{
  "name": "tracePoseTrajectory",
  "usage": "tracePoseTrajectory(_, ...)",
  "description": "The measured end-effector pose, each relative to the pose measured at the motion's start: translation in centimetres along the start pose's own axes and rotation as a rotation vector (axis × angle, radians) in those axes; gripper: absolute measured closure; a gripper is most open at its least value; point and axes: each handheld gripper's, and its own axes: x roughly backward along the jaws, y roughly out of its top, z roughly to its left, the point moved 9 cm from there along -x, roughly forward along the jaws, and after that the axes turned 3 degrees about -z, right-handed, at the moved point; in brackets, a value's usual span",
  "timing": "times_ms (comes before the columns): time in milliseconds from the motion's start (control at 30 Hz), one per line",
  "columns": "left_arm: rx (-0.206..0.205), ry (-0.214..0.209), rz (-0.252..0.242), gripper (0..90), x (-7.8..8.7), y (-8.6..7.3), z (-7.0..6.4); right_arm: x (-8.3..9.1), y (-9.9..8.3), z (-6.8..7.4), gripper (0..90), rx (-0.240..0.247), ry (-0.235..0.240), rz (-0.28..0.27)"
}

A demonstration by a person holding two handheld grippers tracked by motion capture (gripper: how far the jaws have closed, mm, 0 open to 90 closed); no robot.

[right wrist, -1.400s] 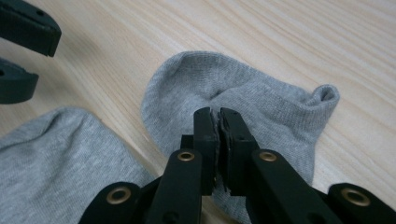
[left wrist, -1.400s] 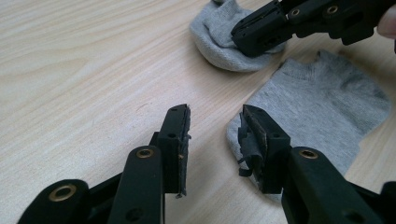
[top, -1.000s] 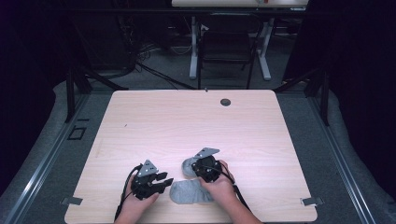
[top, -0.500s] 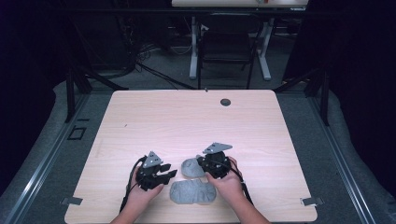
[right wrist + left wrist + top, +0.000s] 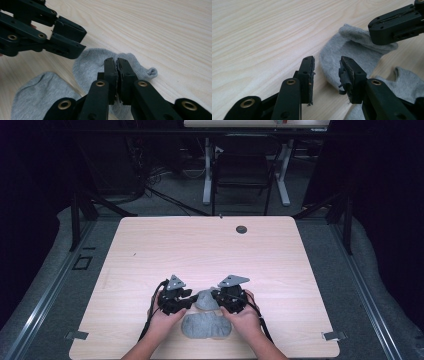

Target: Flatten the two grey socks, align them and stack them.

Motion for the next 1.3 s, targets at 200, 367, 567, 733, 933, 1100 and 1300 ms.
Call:
tracePoseTrajectory(200, -0.026, 0.032, 0.040, 71.6, -1.1, -0.4, 0.1, 0.2, 0.1, -0.1, 86.5, -0.008, -0.003, -0.011)
tracePoseTrajectory(367, -0.022, 0.046, 0.046, 82.6, -1.1, -0.6, 0.3, 0.4, 0.1, -0.4, 86.5, -0.006, -0.003, -0.017)
tracePoseTrajectory(567, -0.016, 0.060, 0.043, 86.4, -0.5, -0.8, 0.8, 0.7, -0.1, -0.7, 86.5, -0.005, -0.014, -0.020)
tracePoseTrajectory(733, -0.007, 0.074, 0.043, 86.8, -0.1, -1.1, 1.6, 1.3, -0.7, -1.5, 86.5, -0.009, -0.034, -0.020)
tracePoseTrajectory(933, 0.003, 0.082, 0.043, 86.8, 0.2, -1.4, 1.9, 1.7, -1.7, -2.7, 86.1, -0.036, -0.051, 0.005)
tracePoseTrajectory(1100, 0.008, 0.084, 0.044, 86.9, 0.3, -1.8, 2.1, 1.6, -3.0, -3.3, 86.1, -0.043, -0.066, 0.041)
tracePoseTrajectory(1300, 0.011, 0.081, 0.053, 87.1, 0.5, -2.3, 2.4, 1.4, -4.1, -3.8, 86.3, -0.058, -0.080, 0.079)
